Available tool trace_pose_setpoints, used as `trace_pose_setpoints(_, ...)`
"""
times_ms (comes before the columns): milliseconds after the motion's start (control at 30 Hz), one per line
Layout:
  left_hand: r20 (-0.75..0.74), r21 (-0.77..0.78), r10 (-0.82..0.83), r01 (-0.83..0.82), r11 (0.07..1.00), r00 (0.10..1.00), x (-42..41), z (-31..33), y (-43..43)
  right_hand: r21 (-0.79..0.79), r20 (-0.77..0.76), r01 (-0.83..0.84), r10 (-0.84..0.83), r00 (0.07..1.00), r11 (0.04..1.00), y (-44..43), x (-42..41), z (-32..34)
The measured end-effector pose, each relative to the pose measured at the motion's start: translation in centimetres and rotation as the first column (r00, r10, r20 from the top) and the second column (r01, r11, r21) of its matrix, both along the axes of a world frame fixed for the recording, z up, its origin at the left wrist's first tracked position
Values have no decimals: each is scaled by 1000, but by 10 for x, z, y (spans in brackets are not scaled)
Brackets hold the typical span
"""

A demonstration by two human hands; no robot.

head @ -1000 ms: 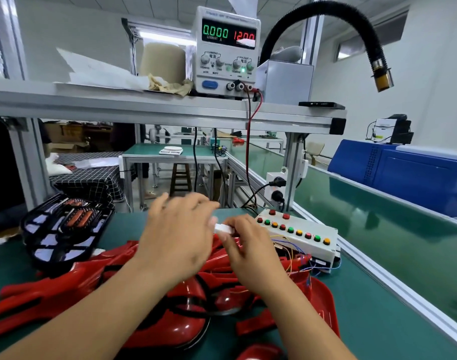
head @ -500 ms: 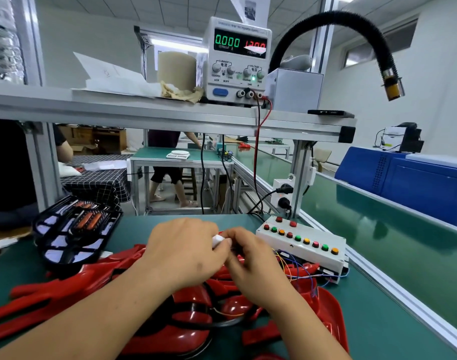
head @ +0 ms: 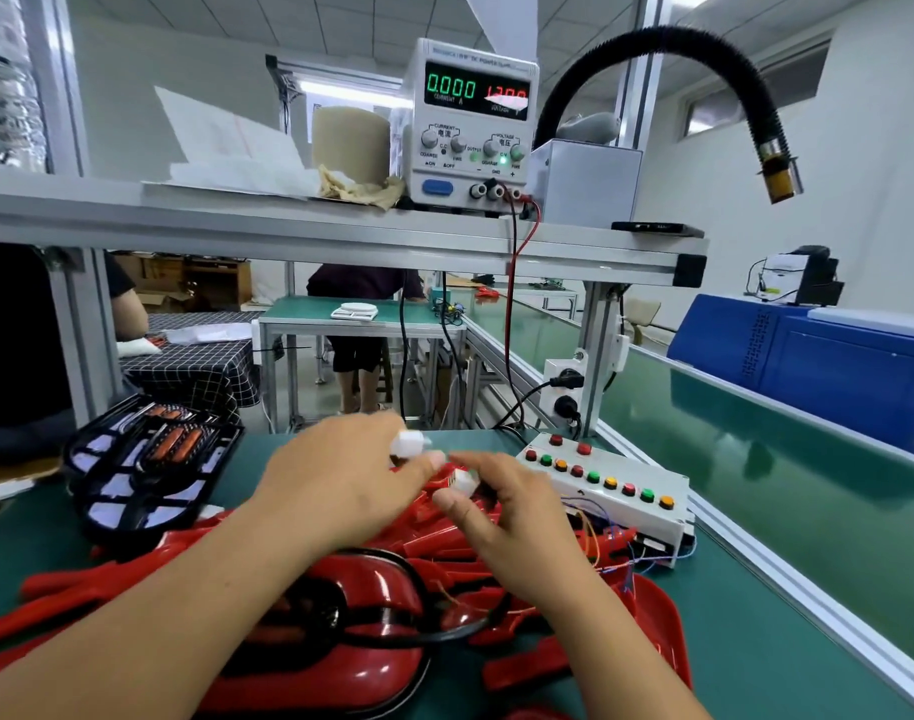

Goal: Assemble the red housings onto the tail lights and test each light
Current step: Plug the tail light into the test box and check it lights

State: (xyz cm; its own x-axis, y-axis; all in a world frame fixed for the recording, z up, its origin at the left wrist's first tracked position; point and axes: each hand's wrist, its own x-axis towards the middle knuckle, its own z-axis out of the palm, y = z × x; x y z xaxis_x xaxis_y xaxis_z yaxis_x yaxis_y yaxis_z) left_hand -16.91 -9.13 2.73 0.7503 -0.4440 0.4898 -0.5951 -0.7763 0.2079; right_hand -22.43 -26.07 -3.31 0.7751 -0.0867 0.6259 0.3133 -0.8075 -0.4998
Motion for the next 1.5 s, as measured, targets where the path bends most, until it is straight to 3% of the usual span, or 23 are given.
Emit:
trace_pose_setpoints(67, -44, -180, -40, 32, 983, 998, 3, 9, 12, -113, -17, 163, -166, 986, 980, -3, 1, -2)
trace_pose_setpoints(133, -53, -419, -43, 17, 908, 998, 10, 10, 30, -151, 11, 230, -231, 973, 961, -2, 0, -1)
trace_pose_setpoints(267, -171, -844, -257, -7, 536, 951, 15, -5, 73, -73, 18, 102, -101, 995, 992, 5, -2, 6)
trace_pose_setpoints(333, -205, -912, -360, -44, 409, 910, 10, -18, 92, -98, -74, 18, -25, 997, 995, 12, -4, 9)
trace_pose_setpoints(467, -265, -945, -452, -137, 296, 852, -2, -42, 119, -235, -304, -71, -4, 953, 969, 23, -8, 7)
trace_pose_setpoints(533, -369, -914, -437, -235, 331, 820, -4, -52, 129, -267, -393, -89, -24, 919, 960, 26, -8, 5)
trace_pose_setpoints(667, -606, -655, -245, -300, 693, 757, 0, -68, 155, -330, -521, -118, -77, 850, 936, 28, -7, 0)
trace_pose_setpoints(733, -665, -538, -180, -298, 789, 724, 2, -73, 165, -323, -560, -140, -70, 826, 936, 30, -6, -3)
trace_pose_setpoints(933, -841, -375, -170, -325, 868, 514, 4, -85, 177, -245, -631, -172, -22, 775, 954, 35, -2, -13)
trace_pose_setpoints(1033, -870, -352, -185, -315, 881, 457, 2, -89, 172, -247, -614, -170, -18, 789, 954, 38, -1, -16)
trace_pose_setpoints(1333, -808, -524, -383, -248, 815, 447, -3, -82, 166, -105, -572, -163, 74, 817, 981, 43, -2, -14)
trace_pose_setpoints(1500, -773, -561, -409, -220, 798, 484, -3, -81, 166, 117, -571, -155, 194, 798, 981, 49, -5, -12)
